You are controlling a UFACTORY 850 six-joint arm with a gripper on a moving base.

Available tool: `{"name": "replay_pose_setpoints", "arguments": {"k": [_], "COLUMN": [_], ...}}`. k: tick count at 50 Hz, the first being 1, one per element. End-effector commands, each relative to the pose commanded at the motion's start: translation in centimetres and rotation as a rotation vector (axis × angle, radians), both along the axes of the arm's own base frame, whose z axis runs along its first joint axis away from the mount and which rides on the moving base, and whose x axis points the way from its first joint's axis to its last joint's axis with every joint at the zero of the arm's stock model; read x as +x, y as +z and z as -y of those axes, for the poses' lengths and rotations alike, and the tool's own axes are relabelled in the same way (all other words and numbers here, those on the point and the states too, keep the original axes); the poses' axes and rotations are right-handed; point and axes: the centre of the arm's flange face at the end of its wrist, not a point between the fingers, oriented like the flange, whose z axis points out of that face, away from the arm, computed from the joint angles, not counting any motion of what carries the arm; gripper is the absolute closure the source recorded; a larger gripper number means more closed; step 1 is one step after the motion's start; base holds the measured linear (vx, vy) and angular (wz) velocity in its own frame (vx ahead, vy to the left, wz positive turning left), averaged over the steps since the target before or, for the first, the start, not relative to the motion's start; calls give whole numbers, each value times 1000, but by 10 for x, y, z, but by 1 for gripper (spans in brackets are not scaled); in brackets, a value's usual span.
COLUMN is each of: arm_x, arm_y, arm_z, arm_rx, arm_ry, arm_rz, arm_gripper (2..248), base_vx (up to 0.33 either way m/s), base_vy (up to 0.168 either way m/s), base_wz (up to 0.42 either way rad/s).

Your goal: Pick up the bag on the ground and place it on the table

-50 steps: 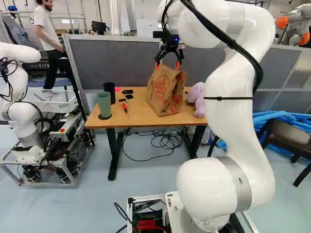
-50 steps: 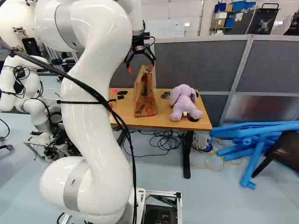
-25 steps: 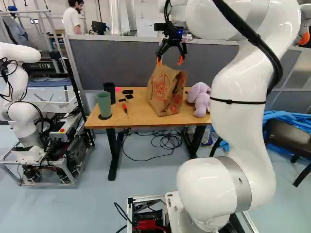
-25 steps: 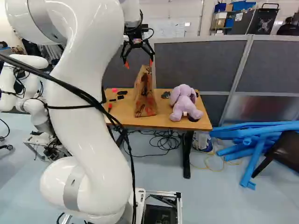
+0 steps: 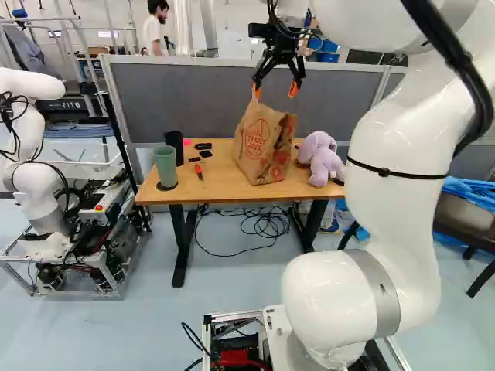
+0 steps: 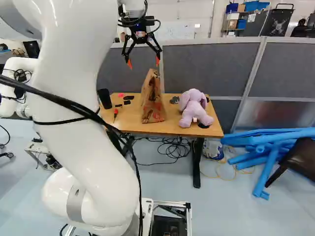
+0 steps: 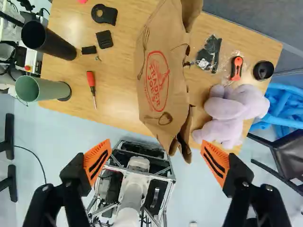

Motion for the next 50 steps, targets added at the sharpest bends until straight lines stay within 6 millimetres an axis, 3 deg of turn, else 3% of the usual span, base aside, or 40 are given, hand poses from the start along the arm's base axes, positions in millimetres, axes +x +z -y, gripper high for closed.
{"name": "replay_pose_setpoints", "arguments": {"k": [10, 21, 50], "arm_x": [-13, -13, -13], "arm_y": [2, 2, 2], "arm_z": [0, 0, 0], "arm_rx": [1, 1, 1], "arm_ry": [0, 0, 0], "arm_rz": [-18, -18, -18], "arm_gripper": [3, 3, 3], "base_vx": [0, -98, -223], "base_vy": [0, 2, 3], "base_wz": [0, 4, 16]}}
